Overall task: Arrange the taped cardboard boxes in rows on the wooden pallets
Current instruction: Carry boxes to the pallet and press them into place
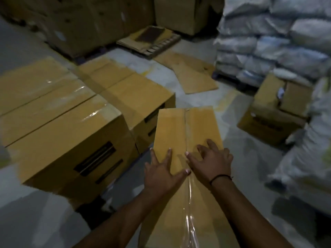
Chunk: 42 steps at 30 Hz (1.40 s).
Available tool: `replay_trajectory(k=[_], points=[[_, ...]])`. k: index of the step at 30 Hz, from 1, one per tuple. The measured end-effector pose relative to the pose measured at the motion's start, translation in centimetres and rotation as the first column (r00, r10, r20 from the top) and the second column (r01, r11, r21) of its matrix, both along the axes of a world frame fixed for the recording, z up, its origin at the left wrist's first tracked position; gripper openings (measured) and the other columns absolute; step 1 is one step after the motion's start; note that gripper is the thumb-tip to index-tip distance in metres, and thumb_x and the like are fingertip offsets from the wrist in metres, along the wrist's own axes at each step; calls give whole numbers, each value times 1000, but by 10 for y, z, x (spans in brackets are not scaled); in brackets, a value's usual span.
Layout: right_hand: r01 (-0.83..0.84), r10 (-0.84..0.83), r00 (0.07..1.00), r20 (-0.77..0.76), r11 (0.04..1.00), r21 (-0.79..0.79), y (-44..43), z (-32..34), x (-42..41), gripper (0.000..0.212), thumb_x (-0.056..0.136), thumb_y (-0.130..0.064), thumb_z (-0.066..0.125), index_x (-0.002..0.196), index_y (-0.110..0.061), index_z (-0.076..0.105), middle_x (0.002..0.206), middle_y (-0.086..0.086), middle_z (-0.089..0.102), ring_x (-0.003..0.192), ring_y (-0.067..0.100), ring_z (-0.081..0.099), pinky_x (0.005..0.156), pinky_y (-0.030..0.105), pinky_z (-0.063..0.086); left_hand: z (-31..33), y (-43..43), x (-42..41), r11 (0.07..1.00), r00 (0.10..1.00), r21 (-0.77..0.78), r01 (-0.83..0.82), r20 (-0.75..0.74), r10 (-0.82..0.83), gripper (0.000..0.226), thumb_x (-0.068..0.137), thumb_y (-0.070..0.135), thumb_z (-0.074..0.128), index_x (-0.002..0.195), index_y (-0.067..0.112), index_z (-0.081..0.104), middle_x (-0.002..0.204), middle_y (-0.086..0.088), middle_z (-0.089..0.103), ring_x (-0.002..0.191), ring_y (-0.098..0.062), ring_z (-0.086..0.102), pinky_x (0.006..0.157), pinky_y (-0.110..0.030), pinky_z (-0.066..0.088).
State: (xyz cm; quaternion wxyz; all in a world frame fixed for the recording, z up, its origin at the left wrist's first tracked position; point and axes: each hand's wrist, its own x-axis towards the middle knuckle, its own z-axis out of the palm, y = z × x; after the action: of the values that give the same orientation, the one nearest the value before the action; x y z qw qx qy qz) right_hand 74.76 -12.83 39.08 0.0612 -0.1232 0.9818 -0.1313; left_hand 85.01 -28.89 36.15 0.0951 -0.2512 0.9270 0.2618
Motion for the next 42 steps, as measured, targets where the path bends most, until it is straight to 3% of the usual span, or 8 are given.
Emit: replay_trajectory(k=[5,11,14,25,28,31,35,42], points=[[-120,125,989,-78,990,71,-36,23,-56,71,79,-85,41,132,-41,60,161,-7,33,123,40,39,102,49,31,23,-26,-45,993,993,3,-121,-3,121,114,63,105,33,156,55,-7,168,-15,-19,150,-53,9,119,-61,21],[-179,187,979,-88,980,86,-55,23,-154,65,77,-82,48,125,-40,63,158,-5,35,122,40,39,99,47,31,31,-37,-139,980,979,19,-197,59,196,119,63,104,34,160,47,-5,159,-15,9,143,-49,23,115,-57,29],[-236,248,965,-91,964,118,-61,31,-217,67,76,-82,46,125,-39,63,156,-5,37,121,40,41,99,47,32,39,-40,-194,968,966,9,-250,64,249,123,61,105,34,161,44,-3,158,-16,12,143,-47,25,113,-56,33],[-459,480,858,-182,876,148,-110,87,-440,66,76,-81,52,127,-39,62,157,-5,35,124,40,37,101,47,31,81,-62,-392,864,860,94,-495,-94,502,122,61,104,43,160,41,13,155,-18,16,143,-47,23,108,-55,40],[-527,547,804,-234,837,145,-145,90,-487,64,76,-81,54,124,-39,63,155,-6,36,122,39,38,101,47,31,83,-92,-433,813,798,147,-564,-155,582,120,58,104,48,157,41,22,156,-17,17,138,-46,39,104,-49,49],[-581,600,775,-200,800,149,-186,78,-534,65,79,-81,53,127,-39,60,156,-5,32,123,39,37,102,47,31,74,-131,-477,779,756,149,-609,-186,627,112,62,99,55,152,38,29,151,-14,19,120,-42,58,86,-37,53],[-611,630,751,-199,777,153,-252,57,-601,61,80,-77,54,129,-41,57,158,-6,31,126,40,35,103,47,29,51,-194,-542,762,737,147,-631,-194,648,112,58,100,56,149,40,28,147,-11,21,116,-41,59,84,-39,57],[-642,651,719,-244,756,125,-376,85,-714,57,78,-75,59,124,-43,60,154,-8,34,126,39,35,103,49,29,65,-313,-646,713,670,138,-688,-258,696,118,53,104,51,149,42,25,150,-10,20,123,-45,52,86,-49,59]])
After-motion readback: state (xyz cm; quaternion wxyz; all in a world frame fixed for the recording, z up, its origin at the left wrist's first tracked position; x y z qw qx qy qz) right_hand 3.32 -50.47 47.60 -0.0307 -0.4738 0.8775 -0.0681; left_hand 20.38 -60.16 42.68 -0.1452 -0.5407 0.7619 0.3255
